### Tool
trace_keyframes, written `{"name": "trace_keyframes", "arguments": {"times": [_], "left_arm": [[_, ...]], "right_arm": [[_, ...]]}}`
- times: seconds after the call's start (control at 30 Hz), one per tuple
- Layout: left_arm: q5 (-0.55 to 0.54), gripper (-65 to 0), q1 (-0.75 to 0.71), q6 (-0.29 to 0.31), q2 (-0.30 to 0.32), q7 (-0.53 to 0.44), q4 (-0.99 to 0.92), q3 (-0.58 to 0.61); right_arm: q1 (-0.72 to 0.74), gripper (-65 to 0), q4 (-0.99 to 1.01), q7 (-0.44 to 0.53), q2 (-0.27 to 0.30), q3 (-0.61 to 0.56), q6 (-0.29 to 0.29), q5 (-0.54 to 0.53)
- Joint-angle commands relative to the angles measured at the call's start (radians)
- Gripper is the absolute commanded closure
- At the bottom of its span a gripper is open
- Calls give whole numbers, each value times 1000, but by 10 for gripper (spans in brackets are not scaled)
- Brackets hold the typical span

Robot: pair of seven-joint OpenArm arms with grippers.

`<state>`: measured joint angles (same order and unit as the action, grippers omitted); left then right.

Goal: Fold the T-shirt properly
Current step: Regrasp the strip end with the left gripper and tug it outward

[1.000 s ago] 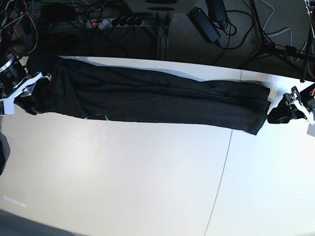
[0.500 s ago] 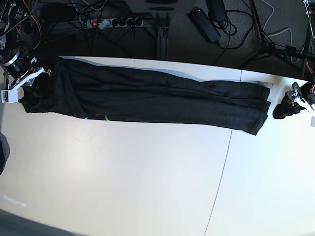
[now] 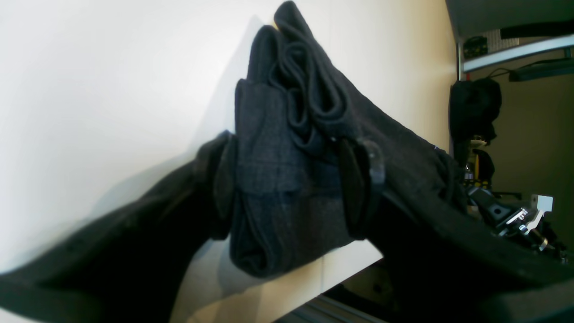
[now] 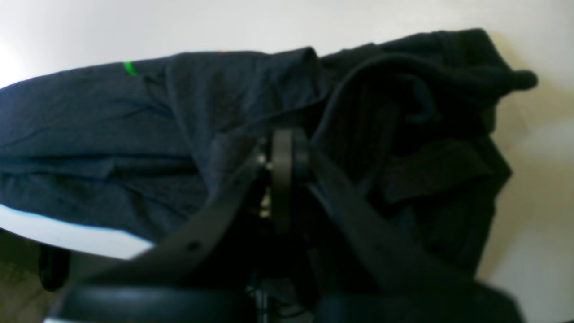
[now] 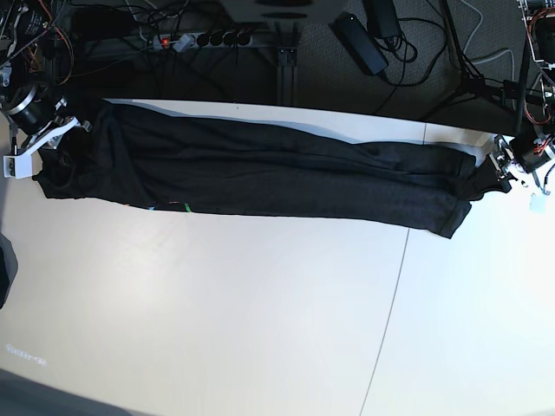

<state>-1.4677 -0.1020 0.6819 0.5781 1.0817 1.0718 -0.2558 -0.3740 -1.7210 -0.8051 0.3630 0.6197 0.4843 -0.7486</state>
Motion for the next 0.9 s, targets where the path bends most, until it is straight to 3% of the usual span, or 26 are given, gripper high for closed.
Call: {"name": "trace_keyframes", "arguments": {"times": [0.0,0.87], "left_arm": [[-16,-387,14,16,20,-4,9,-7],[-16,-386,72,16,-67,-31,9,-6]], "right_arm": [[2,0,-14,19,16,8,66,-19],[2,0,-14,-7,16,8,66,-45]]}}
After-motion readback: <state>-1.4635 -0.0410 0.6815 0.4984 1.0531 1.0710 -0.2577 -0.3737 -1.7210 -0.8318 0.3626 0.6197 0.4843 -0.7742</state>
